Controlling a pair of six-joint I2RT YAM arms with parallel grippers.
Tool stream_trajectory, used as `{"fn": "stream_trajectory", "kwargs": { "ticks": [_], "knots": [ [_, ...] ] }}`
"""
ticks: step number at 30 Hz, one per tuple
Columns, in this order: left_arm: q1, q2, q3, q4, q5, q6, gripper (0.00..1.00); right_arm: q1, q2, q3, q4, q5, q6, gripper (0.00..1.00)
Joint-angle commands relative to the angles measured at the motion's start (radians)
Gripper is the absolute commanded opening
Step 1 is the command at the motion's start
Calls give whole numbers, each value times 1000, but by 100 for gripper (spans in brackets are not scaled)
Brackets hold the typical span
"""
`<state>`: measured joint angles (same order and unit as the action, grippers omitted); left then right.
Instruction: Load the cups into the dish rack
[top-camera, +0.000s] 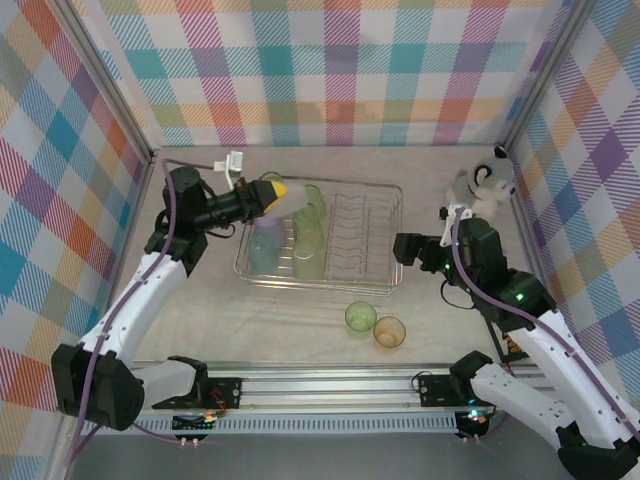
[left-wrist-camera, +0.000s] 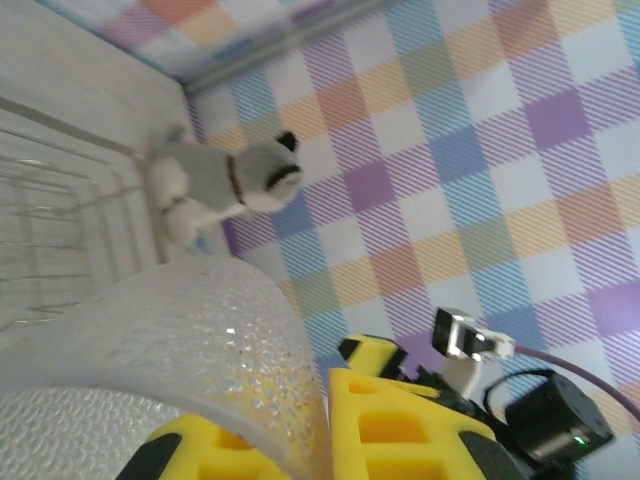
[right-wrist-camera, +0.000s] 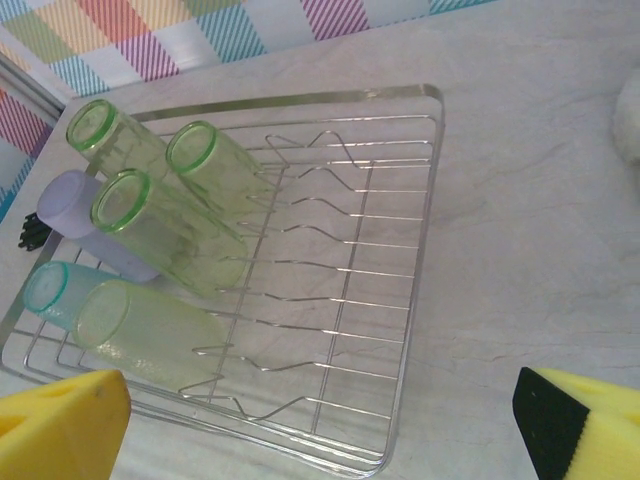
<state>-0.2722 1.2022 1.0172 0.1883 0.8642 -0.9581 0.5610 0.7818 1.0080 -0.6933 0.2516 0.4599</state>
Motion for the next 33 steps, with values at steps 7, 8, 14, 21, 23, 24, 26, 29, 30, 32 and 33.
{"fn": "stream_trajectory", "kwargs": {
  "ticks": [7,8,14,21,23,24,26,29,30,32,33],
  "knots": [
    [-180,213,8,846,130,-456,0,-54,-54,-26,100,-135,56,99],
    [-190,236,16,880,132,-484,0,-66,-47,-16,108,-175,64,99],
    [-231,305,53,891,132,-488,0,-207,30,58,259,-593,212,99],
    [-261,285,67,711,118,-339,0,-248,198,73,483,-873,407,99],
    [-265,275,66,671,114,-306,0,-249,242,55,569,-924,472,99],
    [-266,270,64,652,110,-293,0,-248,261,43,622,-943,509,99],
    [-268,262,60,625,108,-270,0,-248,292,29,703,-977,557,99],
    [-268,253,50,613,99,-257,0,-247,327,32,746,-997,583,99],
    [-268,251,49,613,96,-255,0,-247,337,31,769,-1006,596,99],
    [-268,247,47,613,90,-253,0,-243,352,18,824,-1022,630,99],
    [-268,245,47,613,84,-248,0,-239,359,10,847,-1025,646,99]
  ]
}}
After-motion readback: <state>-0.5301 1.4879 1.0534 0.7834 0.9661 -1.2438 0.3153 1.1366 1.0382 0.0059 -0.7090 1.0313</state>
